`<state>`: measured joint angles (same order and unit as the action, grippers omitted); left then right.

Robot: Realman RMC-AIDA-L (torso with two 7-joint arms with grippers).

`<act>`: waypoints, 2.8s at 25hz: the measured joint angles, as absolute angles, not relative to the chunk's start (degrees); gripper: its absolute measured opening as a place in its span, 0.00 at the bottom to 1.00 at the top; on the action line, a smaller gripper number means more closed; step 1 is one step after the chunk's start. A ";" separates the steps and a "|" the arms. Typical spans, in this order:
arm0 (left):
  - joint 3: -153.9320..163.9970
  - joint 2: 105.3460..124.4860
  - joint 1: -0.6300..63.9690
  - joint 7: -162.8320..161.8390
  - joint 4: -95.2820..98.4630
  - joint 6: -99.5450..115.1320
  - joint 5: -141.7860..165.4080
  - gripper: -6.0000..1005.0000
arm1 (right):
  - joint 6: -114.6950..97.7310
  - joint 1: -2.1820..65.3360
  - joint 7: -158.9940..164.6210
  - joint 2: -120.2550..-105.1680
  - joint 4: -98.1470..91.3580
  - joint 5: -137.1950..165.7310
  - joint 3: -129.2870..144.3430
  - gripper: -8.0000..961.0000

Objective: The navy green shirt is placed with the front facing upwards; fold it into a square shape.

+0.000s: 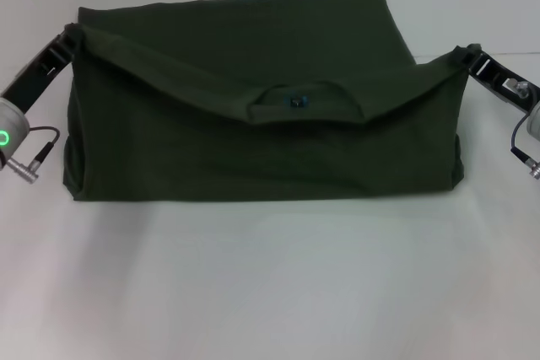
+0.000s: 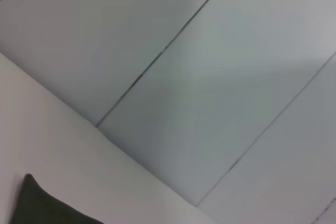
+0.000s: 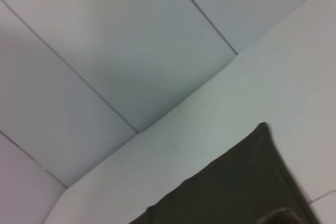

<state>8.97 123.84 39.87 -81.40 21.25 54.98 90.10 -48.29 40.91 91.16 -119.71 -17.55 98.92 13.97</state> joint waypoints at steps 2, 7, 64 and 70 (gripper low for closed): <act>8.97 123.84 40.31 -78.71 20.01 54.06 88.50 0.04 | -47.28 41.25 90.76 -119.77 -17.22 98.32 13.97 0.04; 8.84 123.92 41.01 -76.31 19.15 53.10 87.33 0.04 | -46.44 41.92 86.93 -119.96 -16.07 94.08 13.96 0.04; 28.03 122.63 29.74 -94.31 30.33 66.34 89.54 0.62 | -51.60 34.70 96.48 -116.37 -18.20 88.43 25.66 0.97; 28.23 119.60 29.76 -107.00 39.86 73.77 108.54 0.64 | -63.50 29.64 104.59 -111.47 -21.74 89.15 38.41 0.96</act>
